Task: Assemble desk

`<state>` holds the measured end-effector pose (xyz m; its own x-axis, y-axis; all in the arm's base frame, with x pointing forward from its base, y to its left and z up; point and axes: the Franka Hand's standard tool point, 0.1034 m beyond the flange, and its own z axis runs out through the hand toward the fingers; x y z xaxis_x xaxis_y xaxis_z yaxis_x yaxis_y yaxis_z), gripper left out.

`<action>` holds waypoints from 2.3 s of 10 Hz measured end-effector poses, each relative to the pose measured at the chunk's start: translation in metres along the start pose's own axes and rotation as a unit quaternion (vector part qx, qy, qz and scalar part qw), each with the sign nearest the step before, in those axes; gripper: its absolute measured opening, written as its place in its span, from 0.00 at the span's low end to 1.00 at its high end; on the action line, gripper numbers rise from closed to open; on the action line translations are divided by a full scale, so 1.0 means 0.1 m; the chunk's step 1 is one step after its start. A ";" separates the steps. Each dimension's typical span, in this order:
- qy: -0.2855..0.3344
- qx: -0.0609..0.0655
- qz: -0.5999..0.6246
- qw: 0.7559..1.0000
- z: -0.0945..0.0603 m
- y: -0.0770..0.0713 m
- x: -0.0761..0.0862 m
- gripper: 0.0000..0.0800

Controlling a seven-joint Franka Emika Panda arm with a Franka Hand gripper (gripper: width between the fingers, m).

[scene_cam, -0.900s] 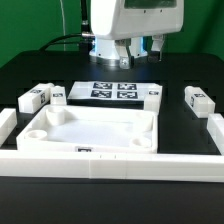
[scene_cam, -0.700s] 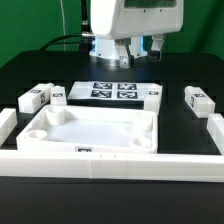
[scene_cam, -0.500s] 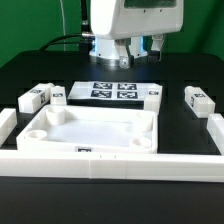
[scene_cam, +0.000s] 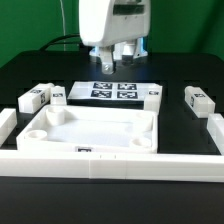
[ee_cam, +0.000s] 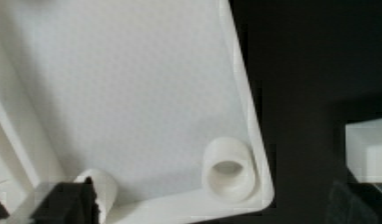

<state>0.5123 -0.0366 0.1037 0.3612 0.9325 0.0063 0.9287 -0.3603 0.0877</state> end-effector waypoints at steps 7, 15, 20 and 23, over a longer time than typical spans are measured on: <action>0.004 0.015 -0.114 0.993 0.44 -0.09 0.01 0.81; 0.007 0.038 -0.097 0.995 0.96 -0.14 -0.11 0.78; 0.006 0.041 -0.099 0.994 0.96 -0.15 -0.12 0.17; 0.006 0.041 -0.099 0.994 0.96 -0.16 -0.12 0.07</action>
Offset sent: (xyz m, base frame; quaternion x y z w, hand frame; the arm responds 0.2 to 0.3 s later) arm 0.0000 0.0000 0.0000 0.0000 0.0000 -0.1296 0.9916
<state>0.5014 -0.0446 0.0063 0.1701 0.9854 0.0084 0.9854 -0.1702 0.0064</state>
